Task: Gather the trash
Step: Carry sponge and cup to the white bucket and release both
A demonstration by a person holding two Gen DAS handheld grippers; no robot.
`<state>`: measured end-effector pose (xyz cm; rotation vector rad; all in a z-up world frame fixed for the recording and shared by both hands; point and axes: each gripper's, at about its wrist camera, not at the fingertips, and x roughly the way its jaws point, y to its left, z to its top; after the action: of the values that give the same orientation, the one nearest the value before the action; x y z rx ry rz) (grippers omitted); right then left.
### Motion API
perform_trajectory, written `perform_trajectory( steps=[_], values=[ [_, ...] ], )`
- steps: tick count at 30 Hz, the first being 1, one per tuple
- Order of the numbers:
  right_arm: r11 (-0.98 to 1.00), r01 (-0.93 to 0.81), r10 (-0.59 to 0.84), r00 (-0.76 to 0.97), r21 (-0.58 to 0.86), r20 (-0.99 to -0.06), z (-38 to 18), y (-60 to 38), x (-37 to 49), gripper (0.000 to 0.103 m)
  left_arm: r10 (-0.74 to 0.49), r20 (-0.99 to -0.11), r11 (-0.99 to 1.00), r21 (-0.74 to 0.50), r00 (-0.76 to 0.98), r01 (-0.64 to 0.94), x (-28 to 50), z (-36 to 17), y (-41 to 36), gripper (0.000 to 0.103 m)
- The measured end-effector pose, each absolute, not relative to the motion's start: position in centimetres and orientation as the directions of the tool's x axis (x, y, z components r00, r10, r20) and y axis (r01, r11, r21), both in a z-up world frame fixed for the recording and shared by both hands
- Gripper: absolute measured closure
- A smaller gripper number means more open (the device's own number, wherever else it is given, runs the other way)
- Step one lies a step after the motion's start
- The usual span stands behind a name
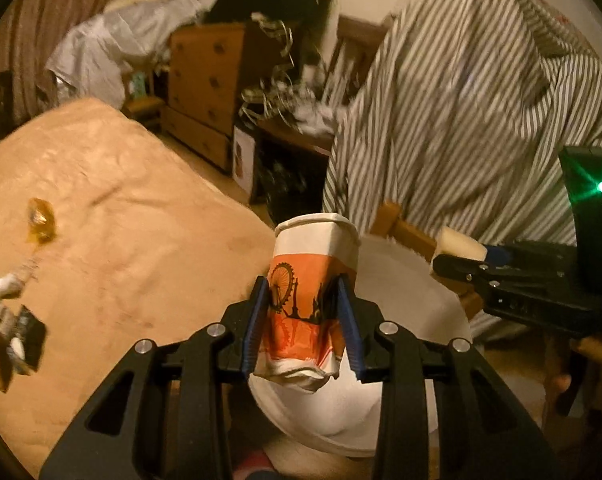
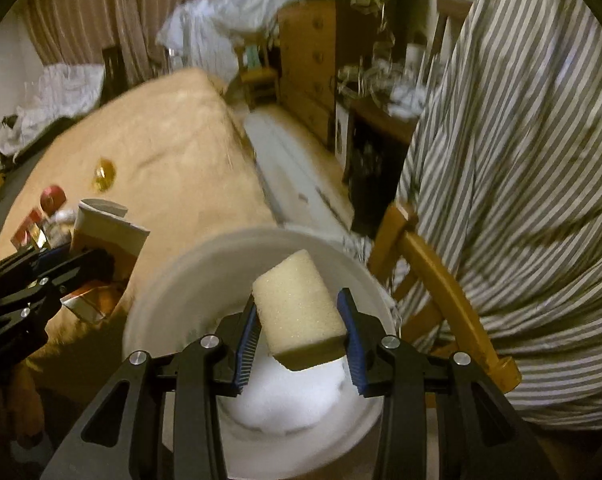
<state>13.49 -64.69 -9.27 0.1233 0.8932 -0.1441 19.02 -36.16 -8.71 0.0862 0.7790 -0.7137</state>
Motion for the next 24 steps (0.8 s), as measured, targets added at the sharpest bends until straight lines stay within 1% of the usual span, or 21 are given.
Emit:
perform_trajectory(
  steps=[2,5,12,13,14,16,17,24],
  values=[
    [0.984,0.171,-0.058,0.589,0.054,-0.806,-10.3,-65.6,14.0,0.064,-0.547,-0.693,0.764,-0.184,0.47,0.619,19.3,-9.9,-36.8,0.07],
    [0.982,0.174,-0.047,0.582,0.068,-0.812,-11.1,-65.5,14.0,0.064,-0.532,-0.716,0.768,-0.184,0.452,0.614,19.8,-11.1,-37.2,0.07],
    [0.981,0.174,-0.032,0.583,0.087,-0.812,-11.8,-63.9,13.2,0.064,-0.52,-0.726,0.775,-0.18,0.45,0.606,20.1,-11.6,-37.4,0.068],
    [0.981,0.172,-0.029,0.584,0.089,-0.811,-11.8,-63.8,13.2,0.063,-0.519,-0.726,0.777,-0.18,0.452,0.603,20.2,-11.6,-37.4,0.065],
    [0.981,0.17,-0.025,0.584,0.092,-0.811,-11.9,-63.7,13.4,0.061,-0.517,-0.725,0.778,-0.178,0.454,0.603,20.2,-11.5,-37.4,0.057],
    [0.982,0.165,-0.02,0.587,0.096,-0.81,-11.9,-63.6,13.5,0.048,-0.512,-0.721,0.782,-0.168,0.466,0.6,20.2,-11.4,-37.4,0.044],
    [0.981,0.168,-0.025,0.591,0.093,-0.806,-11.8,-63.6,13.4,0.042,-0.511,-0.719,0.783,-0.164,0.471,0.599,20.2,-11.3,-37.3,0.043],
    [0.978,0.175,-0.021,0.612,0.11,-0.791,-11.5,-63.6,12.9,0.041,-0.51,-0.715,0.786,-0.161,0.479,0.597,19.9,-11.1,-37.0,0.042]
  ],
)
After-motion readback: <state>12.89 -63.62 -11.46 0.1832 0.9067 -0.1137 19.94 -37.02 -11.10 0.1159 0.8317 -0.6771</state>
